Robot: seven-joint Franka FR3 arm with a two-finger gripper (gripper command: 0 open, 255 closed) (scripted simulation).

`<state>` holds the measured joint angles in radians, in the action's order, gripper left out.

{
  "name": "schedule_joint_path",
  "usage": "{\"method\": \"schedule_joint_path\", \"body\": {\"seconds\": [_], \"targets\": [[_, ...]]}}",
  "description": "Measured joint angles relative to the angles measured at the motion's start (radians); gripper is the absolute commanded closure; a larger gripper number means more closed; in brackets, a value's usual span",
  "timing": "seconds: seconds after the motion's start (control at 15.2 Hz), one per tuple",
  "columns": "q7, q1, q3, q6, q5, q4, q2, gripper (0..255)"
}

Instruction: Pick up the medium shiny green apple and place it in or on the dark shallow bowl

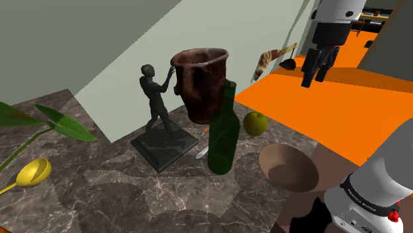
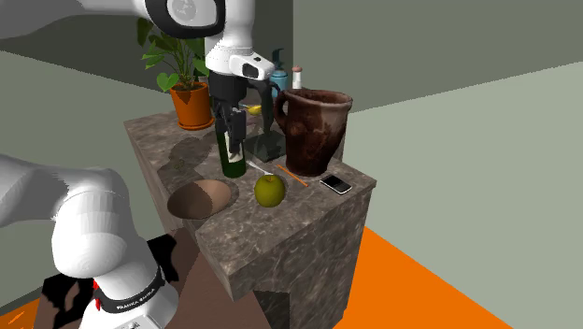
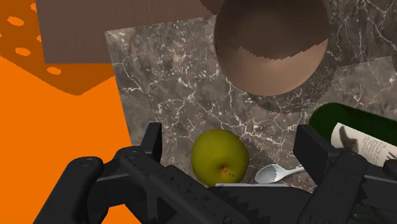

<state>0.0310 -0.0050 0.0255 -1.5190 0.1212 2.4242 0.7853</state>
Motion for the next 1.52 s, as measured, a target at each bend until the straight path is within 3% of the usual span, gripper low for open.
{"method": "schedule_joint_path", "body": {"seconds": [0.26,0.99,1.52], "targets": [[0.021,0.000,0.022,-0.057,0.004,-0.001,-0.067,0],[0.157,-0.007,0.128,-0.333,-0.014,-0.098,-0.486,0],[0.171,-0.003,0.142,-0.447,-0.014,-0.026,-0.532,0]]}}
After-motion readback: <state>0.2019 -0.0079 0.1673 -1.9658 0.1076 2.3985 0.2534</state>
